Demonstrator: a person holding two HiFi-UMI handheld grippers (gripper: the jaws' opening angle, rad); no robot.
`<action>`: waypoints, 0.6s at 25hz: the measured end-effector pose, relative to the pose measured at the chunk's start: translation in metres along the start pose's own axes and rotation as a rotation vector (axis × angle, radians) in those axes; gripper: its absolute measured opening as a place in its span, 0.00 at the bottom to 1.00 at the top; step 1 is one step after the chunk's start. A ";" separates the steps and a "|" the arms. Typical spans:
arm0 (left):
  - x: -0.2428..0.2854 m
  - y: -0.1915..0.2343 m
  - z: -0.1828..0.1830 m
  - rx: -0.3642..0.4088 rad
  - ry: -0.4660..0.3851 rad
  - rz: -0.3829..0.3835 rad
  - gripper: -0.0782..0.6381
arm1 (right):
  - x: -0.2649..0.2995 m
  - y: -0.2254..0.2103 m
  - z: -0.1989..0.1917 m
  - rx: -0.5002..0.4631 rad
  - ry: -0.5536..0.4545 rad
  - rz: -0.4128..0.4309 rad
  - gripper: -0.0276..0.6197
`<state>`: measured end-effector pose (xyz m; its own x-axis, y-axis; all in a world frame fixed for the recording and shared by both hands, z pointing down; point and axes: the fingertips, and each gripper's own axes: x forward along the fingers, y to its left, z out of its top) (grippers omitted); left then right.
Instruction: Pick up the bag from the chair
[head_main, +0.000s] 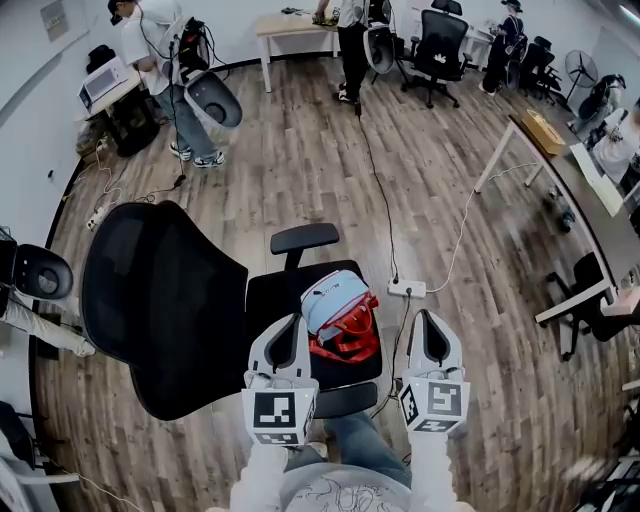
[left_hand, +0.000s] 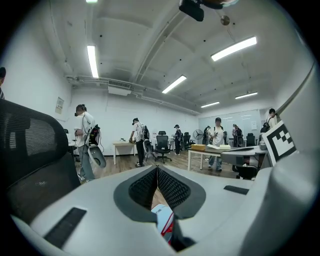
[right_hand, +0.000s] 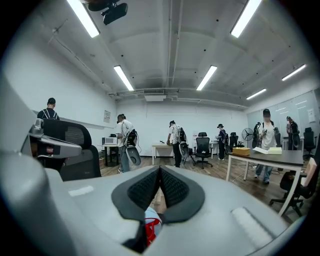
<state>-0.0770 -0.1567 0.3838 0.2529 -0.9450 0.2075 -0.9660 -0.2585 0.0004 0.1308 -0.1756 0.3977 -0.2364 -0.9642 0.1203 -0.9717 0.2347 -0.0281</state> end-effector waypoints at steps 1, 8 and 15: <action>0.009 0.000 -0.002 0.000 0.008 0.002 0.12 | 0.008 -0.005 -0.003 0.002 0.008 0.004 0.06; 0.058 -0.014 -0.029 -0.010 0.089 0.000 0.12 | 0.053 -0.038 -0.026 0.007 0.061 0.036 0.06; 0.094 -0.033 -0.067 -0.002 0.192 -0.041 0.12 | 0.083 -0.059 -0.055 0.017 0.109 0.059 0.06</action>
<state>-0.0254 -0.2236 0.4686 0.2773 -0.8781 0.3899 -0.9553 -0.2952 0.0144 0.1684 -0.2631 0.4636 -0.2928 -0.9293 0.2252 -0.9561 0.2879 -0.0552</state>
